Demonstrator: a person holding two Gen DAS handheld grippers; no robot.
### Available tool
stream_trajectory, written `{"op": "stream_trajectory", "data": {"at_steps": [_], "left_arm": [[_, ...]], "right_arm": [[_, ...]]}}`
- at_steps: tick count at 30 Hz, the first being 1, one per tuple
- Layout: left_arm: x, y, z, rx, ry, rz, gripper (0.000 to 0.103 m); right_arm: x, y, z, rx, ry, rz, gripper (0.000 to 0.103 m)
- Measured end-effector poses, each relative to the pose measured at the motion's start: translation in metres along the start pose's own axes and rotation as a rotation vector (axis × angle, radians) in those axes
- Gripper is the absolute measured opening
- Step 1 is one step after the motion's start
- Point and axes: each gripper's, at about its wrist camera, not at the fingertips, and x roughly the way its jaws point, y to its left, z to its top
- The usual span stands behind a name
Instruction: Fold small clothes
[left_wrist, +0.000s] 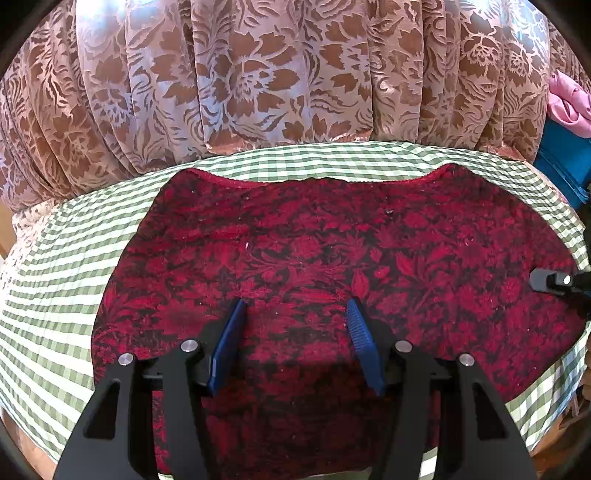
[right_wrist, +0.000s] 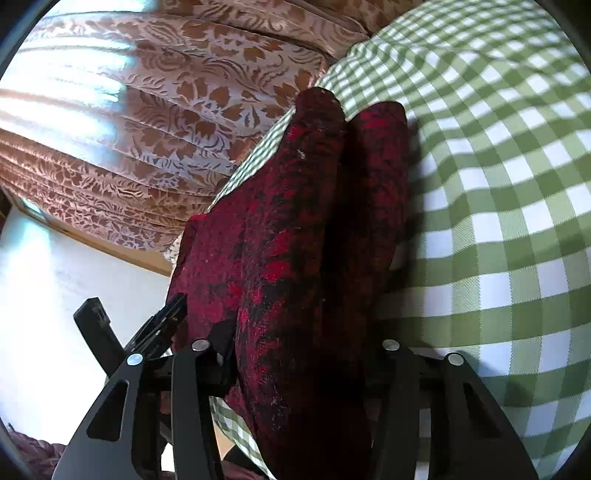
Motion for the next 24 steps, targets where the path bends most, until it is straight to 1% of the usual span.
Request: {"op": "stream_trajectory", "data": {"at_steps": [5,8,11,12,14,19,22,24], "left_arm": [[0.005,0.008,-0.006,-0.037,0.001,-0.043,0.056],[0.007,0.015,-0.011,-0.054,-0.010,-0.092,0.056],[0.009,0.025,-0.015,-0.092,-0.014,-0.153,0.056],[0.009,0.028,-0.015,-0.105,-0.018,-0.179,0.056],[0.010,0.031,-0.016,-0.112,-0.021,-0.200,0.055],[0.000,0.050,-0.019,-0.163,-0.047,-0.297,0.054],[-0.022,0.080,-0.028,-0.196,-0.068,-0.370,0.053],[-0.037,0.109,-0.038,-0.227,-0.089,-0.373,0.053]], "right_arm": [[-0.008,0.043,0.008,-0.075,-0.025,0.001,0.040],[-0.008,0.082,0.014,-0.139,-0.027,-0.007,0.039],[0.003,0.130,0.017,-0.224,-0.015,-0.028,0.038],[0.009,0.146,0.017,-0.252,-0.006,-0.041,0.038],[0.026,0.174,0.016,-0.296,0.017,-0.072,0.037],[0.075,0.229,0.004,-0.398,0.076,-0.153,0.037],[0.095,0.248,-0.004,-0.454,0.097,-0.203,0.037],[0.107,0.262,-0.010,-0.497,0.099,-0.247,0.037]]}}
